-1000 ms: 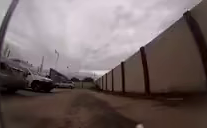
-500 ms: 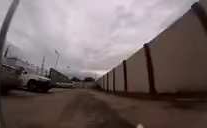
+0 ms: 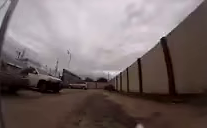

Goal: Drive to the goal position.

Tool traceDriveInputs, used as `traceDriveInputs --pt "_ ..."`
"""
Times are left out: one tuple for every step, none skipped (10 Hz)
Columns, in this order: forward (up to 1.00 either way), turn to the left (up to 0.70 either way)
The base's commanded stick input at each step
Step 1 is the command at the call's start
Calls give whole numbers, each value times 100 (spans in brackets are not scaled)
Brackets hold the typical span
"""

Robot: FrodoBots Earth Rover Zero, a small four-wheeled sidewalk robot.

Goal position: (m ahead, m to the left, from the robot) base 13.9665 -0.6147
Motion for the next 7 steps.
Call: traceDriveInputs --pt "100 0" --pt "100 0" --pt "100 0" --pt "100 0" --pt "100 0" --pt "100 0" --pt "100 0"
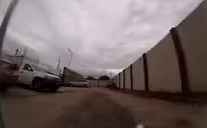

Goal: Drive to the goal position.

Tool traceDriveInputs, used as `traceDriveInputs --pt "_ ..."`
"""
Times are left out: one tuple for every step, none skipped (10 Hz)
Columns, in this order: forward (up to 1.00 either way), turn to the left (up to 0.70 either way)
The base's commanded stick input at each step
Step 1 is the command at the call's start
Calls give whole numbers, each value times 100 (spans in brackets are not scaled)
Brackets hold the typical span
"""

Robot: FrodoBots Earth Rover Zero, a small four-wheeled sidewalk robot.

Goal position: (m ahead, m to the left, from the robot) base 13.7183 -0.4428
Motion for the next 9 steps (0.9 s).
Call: traceDriveInputs --pt "100 0" --pt "100 0" --pt "100 0" --pt "100 0" --pt "100 0" --pt "100 0" --pt "100 0" --pt "100 0" --pt "100 0"
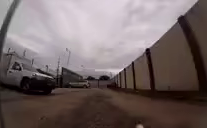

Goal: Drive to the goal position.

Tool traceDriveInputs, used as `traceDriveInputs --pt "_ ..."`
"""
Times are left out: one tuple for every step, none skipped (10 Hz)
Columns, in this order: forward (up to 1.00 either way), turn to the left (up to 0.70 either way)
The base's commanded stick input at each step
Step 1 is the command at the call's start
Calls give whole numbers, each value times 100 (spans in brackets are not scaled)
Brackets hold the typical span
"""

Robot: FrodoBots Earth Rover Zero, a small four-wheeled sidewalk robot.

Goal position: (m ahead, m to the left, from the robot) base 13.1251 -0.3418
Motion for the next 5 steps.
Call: traceDriveInputs --pt "100 0" --pt "100 0" --pt "100 0" --pt "100 0" --pt "100 0"
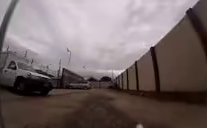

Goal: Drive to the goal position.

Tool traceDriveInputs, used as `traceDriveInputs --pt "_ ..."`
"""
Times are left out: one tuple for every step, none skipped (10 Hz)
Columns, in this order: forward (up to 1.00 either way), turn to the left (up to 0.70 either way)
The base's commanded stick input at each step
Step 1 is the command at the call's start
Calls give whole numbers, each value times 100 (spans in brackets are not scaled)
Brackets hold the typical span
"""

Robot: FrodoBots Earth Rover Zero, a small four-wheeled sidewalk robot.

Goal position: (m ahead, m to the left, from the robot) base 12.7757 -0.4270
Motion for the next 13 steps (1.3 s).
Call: traceDriveInputs --pt "100 0" --pt "100 0" --pt "100 0" --pt "100 0" --pt "100 0" --pt "100 0" --pt "100 0" --pt "100 0" --pt "100 0" --pt "100 0" --pt "100 0" --pt "100 0" --pt "100 0"
